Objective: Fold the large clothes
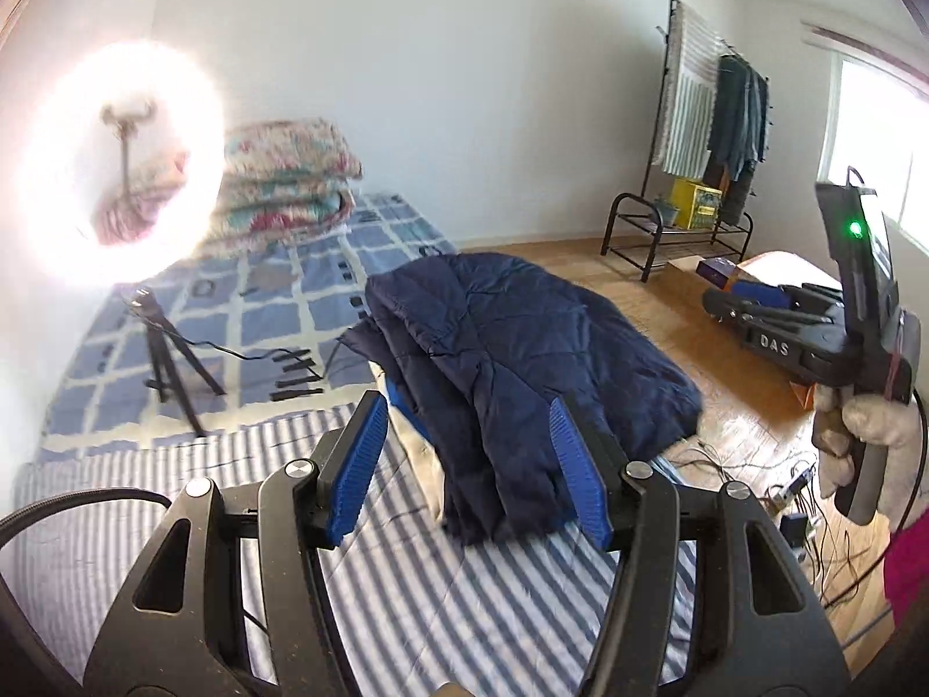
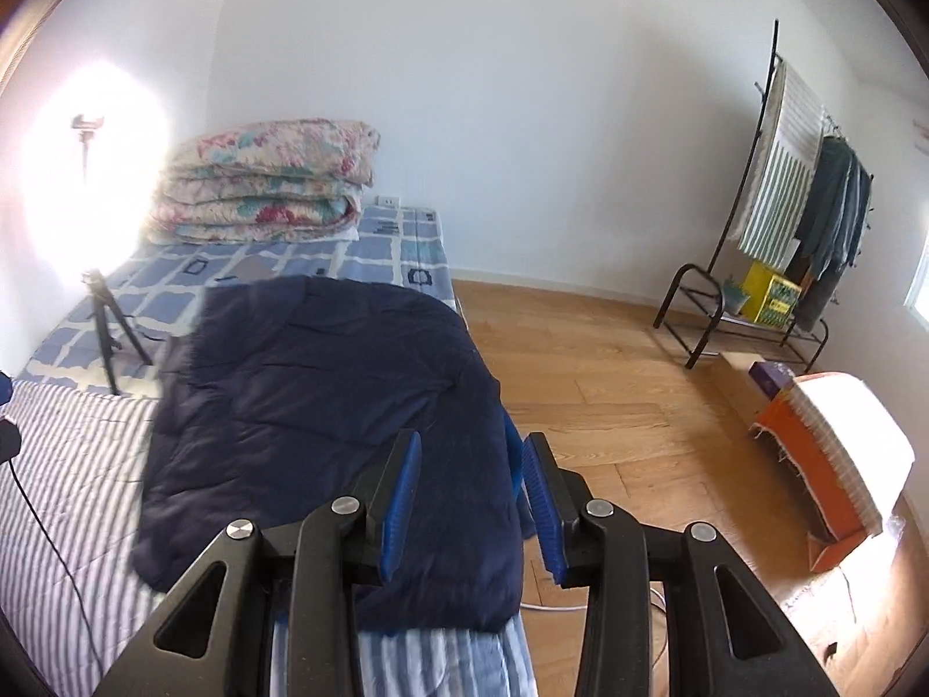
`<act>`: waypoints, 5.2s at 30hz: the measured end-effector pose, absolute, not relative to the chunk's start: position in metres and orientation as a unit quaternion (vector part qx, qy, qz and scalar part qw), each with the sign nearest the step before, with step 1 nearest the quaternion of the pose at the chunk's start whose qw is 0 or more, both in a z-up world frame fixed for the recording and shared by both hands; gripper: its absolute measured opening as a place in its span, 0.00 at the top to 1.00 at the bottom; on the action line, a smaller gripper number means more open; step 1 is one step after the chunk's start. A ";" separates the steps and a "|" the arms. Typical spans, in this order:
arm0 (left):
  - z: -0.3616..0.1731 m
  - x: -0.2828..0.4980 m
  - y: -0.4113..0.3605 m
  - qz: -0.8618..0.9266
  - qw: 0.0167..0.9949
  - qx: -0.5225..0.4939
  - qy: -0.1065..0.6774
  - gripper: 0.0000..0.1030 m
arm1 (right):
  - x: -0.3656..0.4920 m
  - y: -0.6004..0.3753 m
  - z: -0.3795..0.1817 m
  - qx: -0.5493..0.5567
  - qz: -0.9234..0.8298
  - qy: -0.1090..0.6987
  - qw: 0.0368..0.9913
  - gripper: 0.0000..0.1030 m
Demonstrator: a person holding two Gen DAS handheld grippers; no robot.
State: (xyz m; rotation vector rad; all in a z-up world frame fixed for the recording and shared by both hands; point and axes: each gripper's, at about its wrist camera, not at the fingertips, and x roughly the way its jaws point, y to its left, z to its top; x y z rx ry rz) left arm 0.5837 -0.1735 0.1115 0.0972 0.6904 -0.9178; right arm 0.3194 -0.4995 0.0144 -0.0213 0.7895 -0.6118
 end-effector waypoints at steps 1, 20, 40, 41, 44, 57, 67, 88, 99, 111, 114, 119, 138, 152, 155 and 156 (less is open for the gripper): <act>0.120 0.574 -0.162 -0.434 0.839 0.046 0.324 0.42 | 0.314 -0.494 0.021 -0.005 -0.290 0.377 0.880 0.64; 0.186 0.429 -0.001 -0.438 0.852 0.046 0.284 0.42 | 0.162 -0.331 0.090 0.027 -0.275 0.329 0.903 0.55; 0.146 0.364 0.068 -0.418 0.863 0.072 0.276 0.10 | 0.103 -0.238 0.052 0.010 -0.276 0.298 0.914 0.14; 0.146 0.364 0.069 -0.417 0.863 0.071 0.275 0.07 | 0.102 -0.239 0.051 0.012 -0.281 0.297 0.913 0.13; 0.148 0.362 0.075 -0.416 0.866 0.062 0.270 0.02 | 0.099 -0.242 0.049 0.017 -0.292 0.294 0.910 0.06; 0.140 0.361 0.074 -0.404 0.867 0.081 0.280 0.00 | 0.088 -0.238 0.043 0.017 -0.311 0.290 0.905 0.00; 0.137 0.361 0.075 -0.396 0.868 0.081 0.289 0.00 | 0.091 -0.240 0.039 0.020 -0.315 0.290 0.903 0.00; 0.142 0.354 0.079 -0.389 0.874 0.086 0.278 0.00 | 0.093 -0.236 0.036 0.018 -0.315 0.291 0.903 0.00; 0.141 0.355 0.080 -0.386 0.876 0.088 0.276 0.00 | 0.093 -0.236 0.035 0.018 -0.314 0.292 0.903 0.00; 0.142 0.355 0.081 -0.386 0.876 0.088 0.276 0.00 | 0.093 -0.234 0.033 0.017 -0.314 0.293 0.903 0.00; 0.142 0.354 0.081 -0.386 0.876 0.088 0.276 0.00 | 0.093 -0.234 0.033 0.016 -0.314 0.294 0.903 0.00; 0.142 0.354 0.081 -0.386 0.876 0.088 0.276 0.00 | 0.093 -0.234 0.033 0.016 -0.315 0.294 0.903 0.00; 0.143 0.354 0.082 -0.384 0.877 0.091 0.275 0.00 | 0.093 -0.233 0.030 0.014 -0.315 0.297 0.902 0.00; 0.143 0.353 0.082 -0.384 0.877 0.093 0.274 0.00 | 0.094 -0.234 0.030 0.013 -0.315 0.297 0.901 0.00; 0.144 0.354 0.082 -0.384 0.877 0.095 0.273 0.00 | 0.093 -0.235 0.030 0.012 -0.315 0.298 0.901 0.00; 0.144 0.353 0.082 -0.384 0.877 0.096 0.272 0.00 | 0.094 -0.235 0.030 0.012 -0.315 0.298 0.901 0.00</act>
